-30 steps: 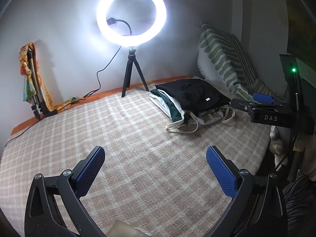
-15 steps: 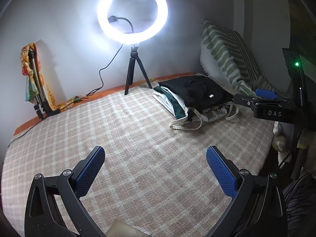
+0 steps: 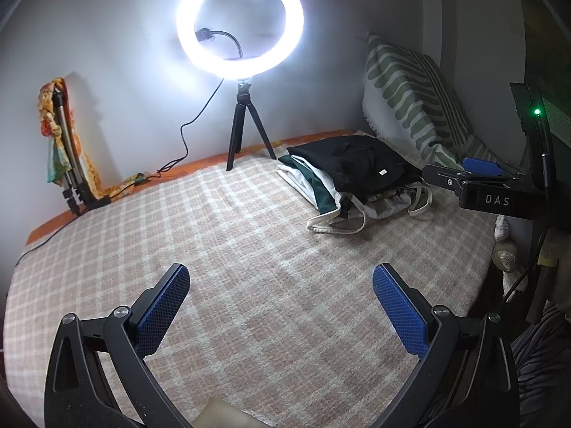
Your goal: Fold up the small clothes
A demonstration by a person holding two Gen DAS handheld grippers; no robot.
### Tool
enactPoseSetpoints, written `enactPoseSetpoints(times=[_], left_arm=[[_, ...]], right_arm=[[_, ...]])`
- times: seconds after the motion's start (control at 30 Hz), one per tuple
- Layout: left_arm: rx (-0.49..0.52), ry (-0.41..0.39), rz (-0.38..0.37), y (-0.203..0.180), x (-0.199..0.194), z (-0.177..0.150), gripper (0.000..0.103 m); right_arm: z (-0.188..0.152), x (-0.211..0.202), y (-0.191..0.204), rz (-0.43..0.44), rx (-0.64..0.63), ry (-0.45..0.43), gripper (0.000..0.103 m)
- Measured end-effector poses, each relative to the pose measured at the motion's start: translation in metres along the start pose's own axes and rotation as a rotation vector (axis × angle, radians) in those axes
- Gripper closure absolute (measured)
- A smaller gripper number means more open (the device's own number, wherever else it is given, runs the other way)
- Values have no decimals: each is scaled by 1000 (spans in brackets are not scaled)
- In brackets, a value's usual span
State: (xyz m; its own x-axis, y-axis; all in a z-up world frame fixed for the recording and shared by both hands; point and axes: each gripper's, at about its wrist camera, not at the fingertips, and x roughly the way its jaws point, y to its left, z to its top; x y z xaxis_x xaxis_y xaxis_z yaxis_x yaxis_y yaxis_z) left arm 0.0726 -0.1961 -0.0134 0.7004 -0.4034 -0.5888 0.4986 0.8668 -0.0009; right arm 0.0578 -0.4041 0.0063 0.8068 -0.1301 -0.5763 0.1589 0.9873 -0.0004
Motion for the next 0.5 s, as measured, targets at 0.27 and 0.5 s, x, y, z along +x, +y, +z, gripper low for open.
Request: enactPoseSetpoints(times=[0.27,0.5], left_arm=[[6,-2,0,-1,-1,0,1],[16,-11,-8,-4,-4,0,1]], right_arm=[[0,0,0,-2,3,3,0],[0,-1,-2,10,17,10,0]])
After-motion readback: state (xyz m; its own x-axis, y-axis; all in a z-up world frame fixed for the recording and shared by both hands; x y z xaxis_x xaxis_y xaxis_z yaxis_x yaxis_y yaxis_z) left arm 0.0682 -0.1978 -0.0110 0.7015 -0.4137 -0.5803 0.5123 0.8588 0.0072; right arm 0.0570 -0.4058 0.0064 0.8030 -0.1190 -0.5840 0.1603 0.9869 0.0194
